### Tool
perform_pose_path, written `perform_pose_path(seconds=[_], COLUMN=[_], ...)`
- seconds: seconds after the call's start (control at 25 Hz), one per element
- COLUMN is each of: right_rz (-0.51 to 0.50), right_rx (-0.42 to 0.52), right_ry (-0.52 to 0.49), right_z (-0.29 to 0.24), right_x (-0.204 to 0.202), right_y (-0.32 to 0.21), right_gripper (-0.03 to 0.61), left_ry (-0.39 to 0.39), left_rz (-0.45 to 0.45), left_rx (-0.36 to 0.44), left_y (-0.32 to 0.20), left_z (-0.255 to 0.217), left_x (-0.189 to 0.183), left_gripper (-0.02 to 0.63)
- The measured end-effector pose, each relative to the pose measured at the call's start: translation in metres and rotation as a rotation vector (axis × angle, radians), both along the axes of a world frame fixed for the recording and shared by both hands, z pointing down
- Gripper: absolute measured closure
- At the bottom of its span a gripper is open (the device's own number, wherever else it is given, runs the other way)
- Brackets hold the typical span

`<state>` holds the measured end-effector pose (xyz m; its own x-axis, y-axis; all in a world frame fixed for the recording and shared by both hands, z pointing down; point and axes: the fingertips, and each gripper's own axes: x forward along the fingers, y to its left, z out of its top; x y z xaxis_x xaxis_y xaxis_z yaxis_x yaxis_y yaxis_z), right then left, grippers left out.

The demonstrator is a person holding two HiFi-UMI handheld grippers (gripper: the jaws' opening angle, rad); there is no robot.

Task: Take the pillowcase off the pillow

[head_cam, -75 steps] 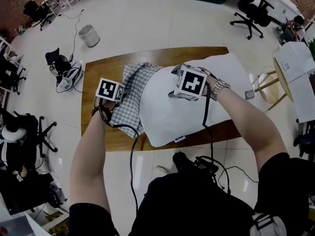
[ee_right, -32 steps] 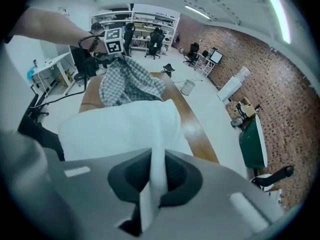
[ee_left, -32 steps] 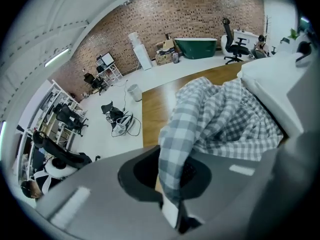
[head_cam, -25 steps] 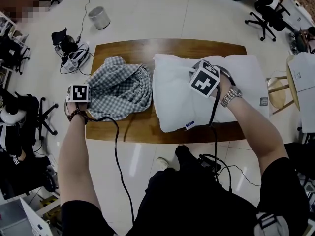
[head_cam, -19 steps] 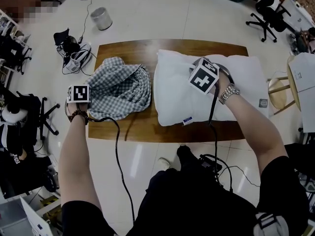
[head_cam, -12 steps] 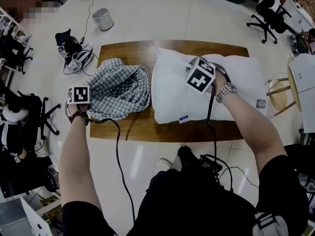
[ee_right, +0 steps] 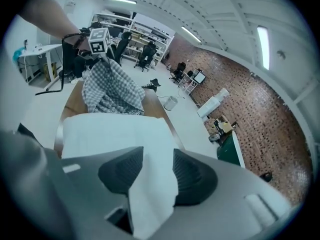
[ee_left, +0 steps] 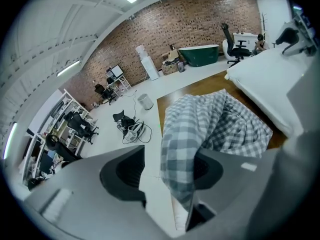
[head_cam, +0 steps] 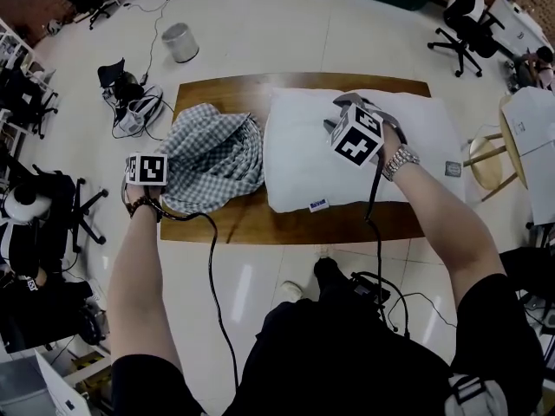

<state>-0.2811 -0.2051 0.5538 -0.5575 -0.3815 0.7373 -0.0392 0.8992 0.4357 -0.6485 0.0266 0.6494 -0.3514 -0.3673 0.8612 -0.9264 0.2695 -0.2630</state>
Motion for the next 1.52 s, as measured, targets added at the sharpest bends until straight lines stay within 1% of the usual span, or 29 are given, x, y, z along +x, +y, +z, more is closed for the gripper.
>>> perform_pose_path(seconds=[0.04,0.08,0.12,0.16,0.24,0.28,0.52,0.56,0.6,0.68,0.72,0.8,0.84,0.88,0.96,1.08,1.24,1.44,1.52], right_rz=[0.006,0.011,0.016,0.021,0.028,0.030,0.045,0.047,0.049,0.055,0.060,0.071,0.076,0.080,0.084,0.082,0.081,0.077,0.074], right_rx=[0.005,0.009,0.016,0.025,0.054,0.069,0.104,0.109,0.113,0.121,0.123,0.126,0.128,0.129,0.131,0.131,0.147,0.151,0.146], right_ry=[-0.007,-0.014,-0.021,-0.030,-0.046,-0.052,-0.085,-0.092,-0.100,-0.116,-0.124,-0.144,-0.156,-0.168,-0.196,-0.242,-0.305,-0.393,-0.431], right_z=[-0.004,-0.008,-0.011,-0.014,-0.021,-0.024,-0.040,-0.043,-0.046,-0.054,-0.059,-0.067,-0.070,-0.073,-0.078,-0.087,-0.101,-0.113,-0.120], right_x=[0.005,0.010,0.016,0.022,0.035,0.041,0.076,0.080,0.085,0.091,0.093,0.098,0.101,0.105,0.114,0.124,0.144,0.174,0.185], right_y=[0.006,0.012,0.019,0.026,0.040,0.047,0.095,0.103,0.111,0.124,0.128,0.135,0.138,0.140,0.147,0.160,0.171,0.184,0.190], right_gripper=[0.393,0.393,0.393,0.393,0.393,0.393,0.393,0.393,0.393,0.393,0.394,0.394,0.394,0.396,0.397,0.403,0.441,0.485,0.499], left_ry=[0.033,0.046,0.028,-0.007,-0.107,-0.131,-0.134,-0.131,-0.126,-0.119,-0.118,-0.117,-0.116,-0.115,-0.112,-0.083,-0.069,-0.060,-0.057], left_rz=[-0.011,-0.010,0.011,0.036,0.089,0.101,0.128,0.146,0.184,0.308,0.326,0.275,0.275,0.298,0.364,0.366,0.405,0.440,0.453], left_rx=[-0.030,-0.044,-0.029,0.001,0.081,0.103,0.157,0.185,0.237,0.396,0.411,0.324,0.317,0.345,0.431,0.443,0.544,0.638,0.675], left_y=[0.011,0.019,0.020,0.019,0.013,0.016,0.044,0.045,0.040,0.018,0.017,0.032,0.034,0.032,0.023,0.032,0.029,0.032,0.034], left_z=[0.001,0.000,-0.002,-0.007,-0.022,-0.028,-0.051,-0.057,-0.068,-0.102,-0.109,-0.100,-0.102,-0.110,-0.135,-0.143,-0.172,-0.196,-0.206], left_x=[0.011,0.019,0.022,0.021,0.013,0.013,0.052,0.063,0.078,0.116,0.125,0.127,0.134,0.147,0.180,0.209,0.258,0.318,0.343], left_gripper=[0.393,0.389,0.385,0.385,0.383,0.383,0.383,0.383,0.385,0.385,0.387,0.396,0.396,0.402,0.410,0.427,0.463,0.500,0.528])
